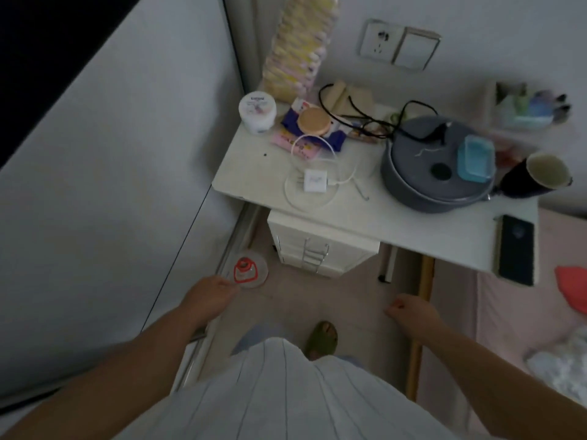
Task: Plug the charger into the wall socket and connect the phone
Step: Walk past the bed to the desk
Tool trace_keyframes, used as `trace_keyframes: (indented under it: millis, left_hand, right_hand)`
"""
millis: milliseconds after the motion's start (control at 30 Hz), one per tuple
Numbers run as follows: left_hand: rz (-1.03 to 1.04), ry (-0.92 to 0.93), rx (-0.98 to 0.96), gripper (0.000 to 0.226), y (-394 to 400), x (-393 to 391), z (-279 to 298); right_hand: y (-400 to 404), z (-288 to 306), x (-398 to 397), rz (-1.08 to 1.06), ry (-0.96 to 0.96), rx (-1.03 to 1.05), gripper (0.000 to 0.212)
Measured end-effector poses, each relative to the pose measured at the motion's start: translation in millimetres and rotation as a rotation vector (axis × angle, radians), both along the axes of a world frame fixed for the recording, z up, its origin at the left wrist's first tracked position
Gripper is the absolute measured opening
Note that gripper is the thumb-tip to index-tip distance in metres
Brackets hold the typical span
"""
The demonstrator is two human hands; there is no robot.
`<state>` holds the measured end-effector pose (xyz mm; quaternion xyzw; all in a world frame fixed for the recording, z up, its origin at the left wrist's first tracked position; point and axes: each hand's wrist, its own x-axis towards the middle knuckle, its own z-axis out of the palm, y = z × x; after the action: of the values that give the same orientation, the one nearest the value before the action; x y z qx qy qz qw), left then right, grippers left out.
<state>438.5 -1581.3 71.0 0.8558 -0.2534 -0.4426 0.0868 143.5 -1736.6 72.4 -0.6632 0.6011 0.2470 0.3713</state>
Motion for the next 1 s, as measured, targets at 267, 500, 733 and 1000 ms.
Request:
trace_keyframes:
  millis: [267,500,733,1000]
  left_hand:
    - [-0.023,0.039,-0.088,0.038,-130,55,-2]
    - [-0.177,0.054,-0.093,0.058,-220,106,-26]
    - [-0.507,0.003,0.105,0.074,-242,122,-58]
    - [-0.631,-0.018,0.159,0.074,-236,126,-63]
  right_hand:
    - [-91,2,96,-0.034,-0.115,-0.064,0.031]
    - [-143,-6,186,0.085,-0.188,-0.27,0.043]
    - [-173,-30,238,0.346,-0.085,-0.292,0.067]
    - [-186,-42,251,0.461,0.016,-0.24,0.06]
